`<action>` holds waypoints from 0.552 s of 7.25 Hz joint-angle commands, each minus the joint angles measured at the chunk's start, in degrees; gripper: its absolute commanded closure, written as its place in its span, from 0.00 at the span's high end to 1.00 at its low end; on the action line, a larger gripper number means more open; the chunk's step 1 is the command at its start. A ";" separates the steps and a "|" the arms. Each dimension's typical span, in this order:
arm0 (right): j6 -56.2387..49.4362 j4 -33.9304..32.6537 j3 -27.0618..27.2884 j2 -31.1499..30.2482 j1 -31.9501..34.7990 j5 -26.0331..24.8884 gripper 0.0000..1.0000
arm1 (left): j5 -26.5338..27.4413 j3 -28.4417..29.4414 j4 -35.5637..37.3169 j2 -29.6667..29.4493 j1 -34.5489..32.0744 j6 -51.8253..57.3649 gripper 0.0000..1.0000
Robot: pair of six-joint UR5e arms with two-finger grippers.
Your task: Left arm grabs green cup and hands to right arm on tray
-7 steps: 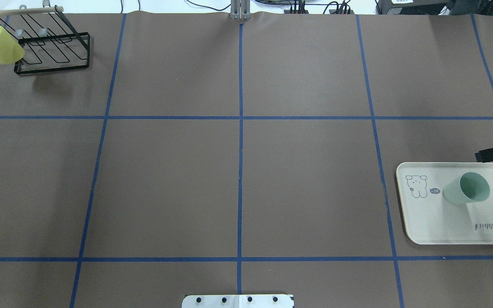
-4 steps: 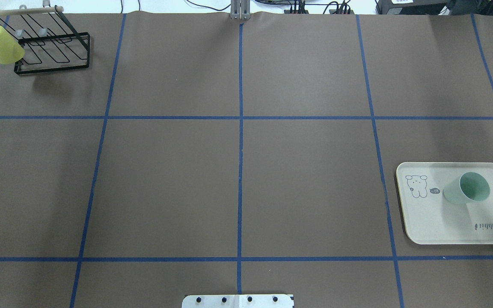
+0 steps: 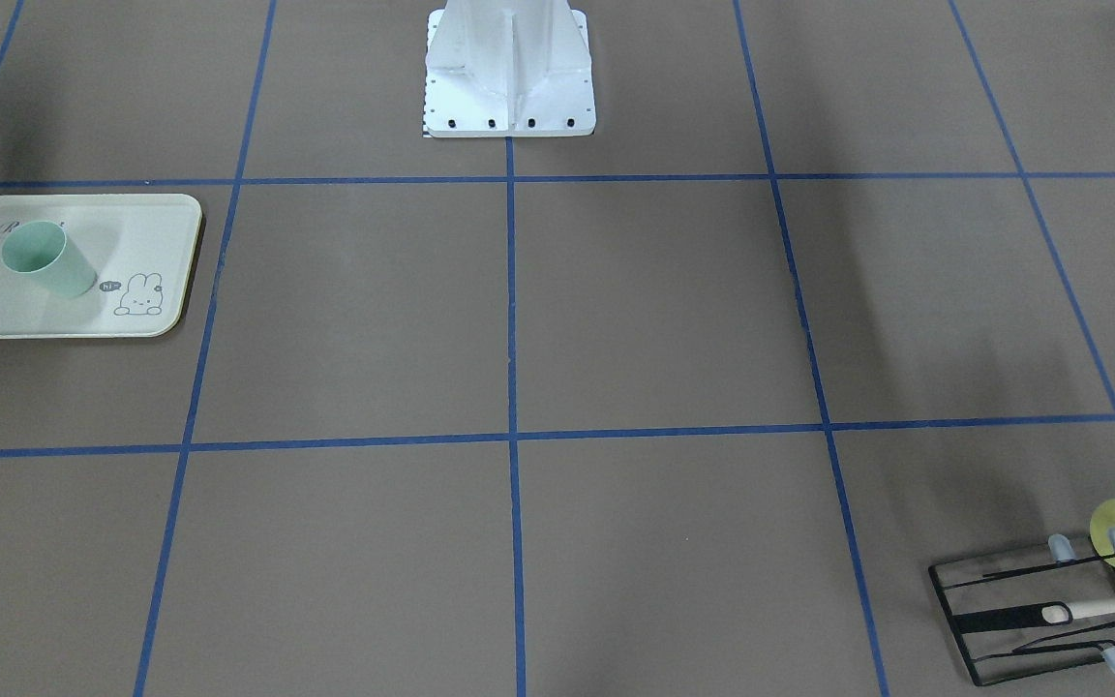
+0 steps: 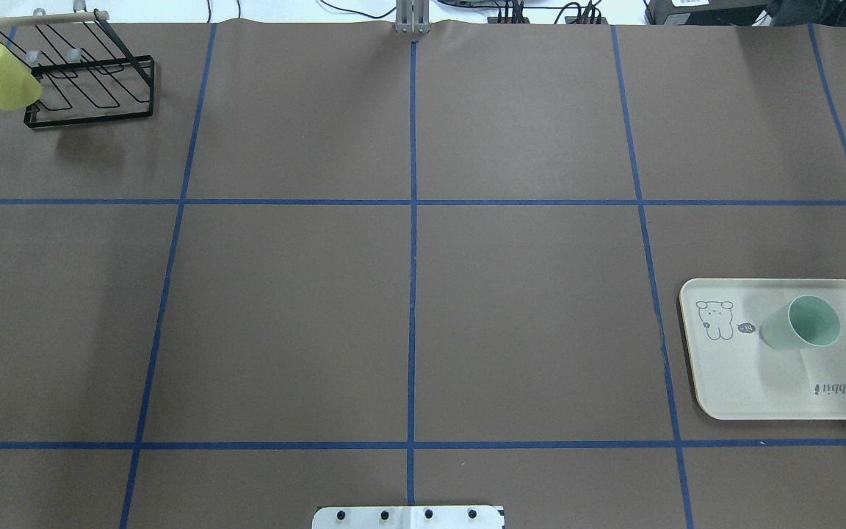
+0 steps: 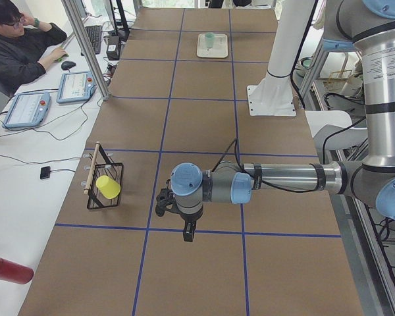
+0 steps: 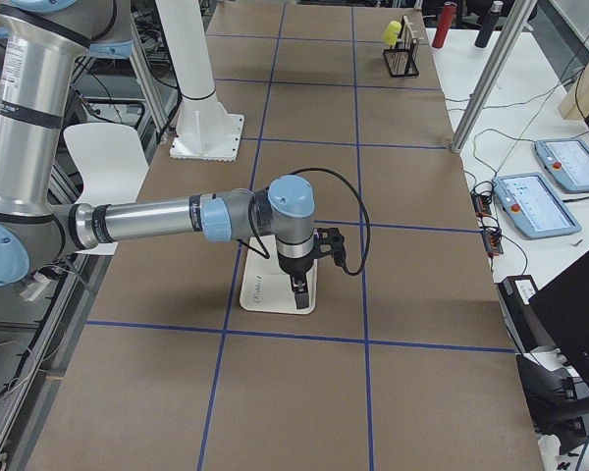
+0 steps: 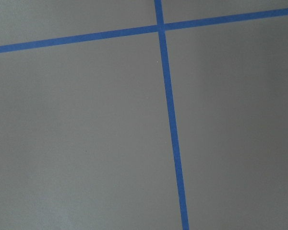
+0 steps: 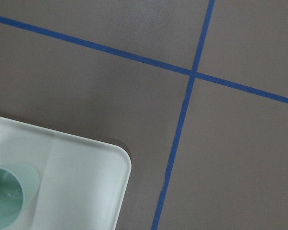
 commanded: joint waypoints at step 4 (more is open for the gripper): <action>-0.69 -1.43 -4.44 0.33 0.95 2.81 1.00 | 0.00 -0.02 0.00 -0.17 0.00 0.00 1.00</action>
